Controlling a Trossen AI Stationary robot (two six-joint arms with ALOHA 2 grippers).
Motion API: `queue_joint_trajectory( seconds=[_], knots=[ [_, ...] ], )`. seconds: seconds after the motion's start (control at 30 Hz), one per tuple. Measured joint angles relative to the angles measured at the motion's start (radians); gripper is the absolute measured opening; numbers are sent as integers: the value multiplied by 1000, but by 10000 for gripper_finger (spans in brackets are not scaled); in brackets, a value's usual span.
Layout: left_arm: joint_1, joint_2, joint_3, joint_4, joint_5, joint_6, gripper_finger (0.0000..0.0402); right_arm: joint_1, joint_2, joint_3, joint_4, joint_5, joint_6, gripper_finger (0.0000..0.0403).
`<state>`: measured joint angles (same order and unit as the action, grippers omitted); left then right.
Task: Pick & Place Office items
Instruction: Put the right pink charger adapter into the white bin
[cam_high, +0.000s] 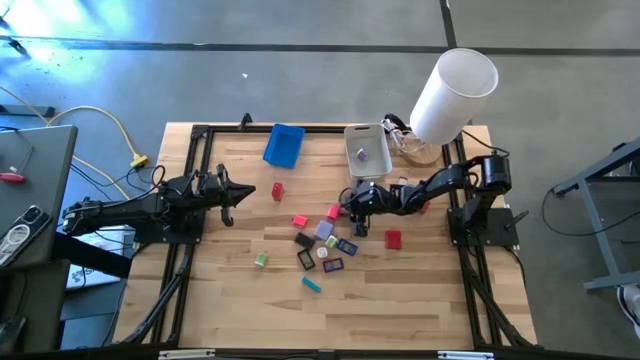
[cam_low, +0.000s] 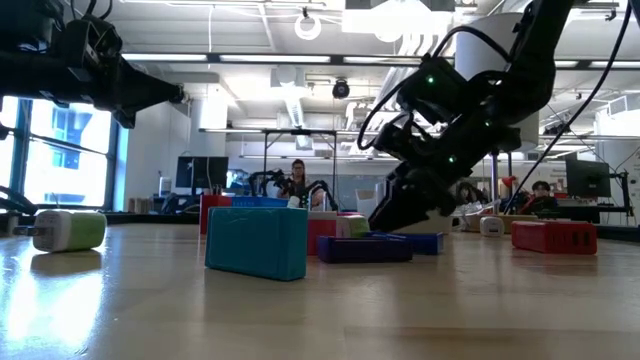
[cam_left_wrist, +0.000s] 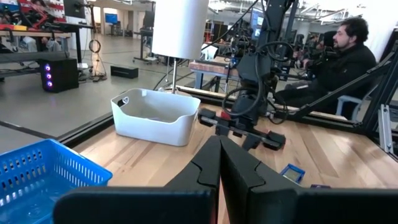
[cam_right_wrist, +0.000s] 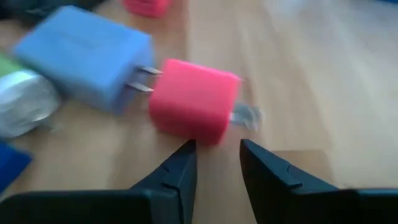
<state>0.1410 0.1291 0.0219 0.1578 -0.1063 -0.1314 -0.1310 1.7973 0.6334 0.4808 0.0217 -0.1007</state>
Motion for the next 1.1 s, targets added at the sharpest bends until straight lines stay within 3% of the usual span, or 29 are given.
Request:
queue_joint_trajectory(
  seconds=[0.13,0.43,0.57,0.73,1.1],
  knots=[
    [0,0,0,0,0,0,2,1,0,0,0,20,49,137],
    [0,0,0,-1,0,0,2,47,0,0,0,125,46,256],
    [0,0,0,-1,0,0,2,97,-10,0,-3,186,-20,291],
    [0,0,0,-21,1,-38,2,170,-32,-1,-3,296,-29,303],
    [0,6,0,-46,1,-61,2,122,-43,58,-2,233,26,303]
  ],
)
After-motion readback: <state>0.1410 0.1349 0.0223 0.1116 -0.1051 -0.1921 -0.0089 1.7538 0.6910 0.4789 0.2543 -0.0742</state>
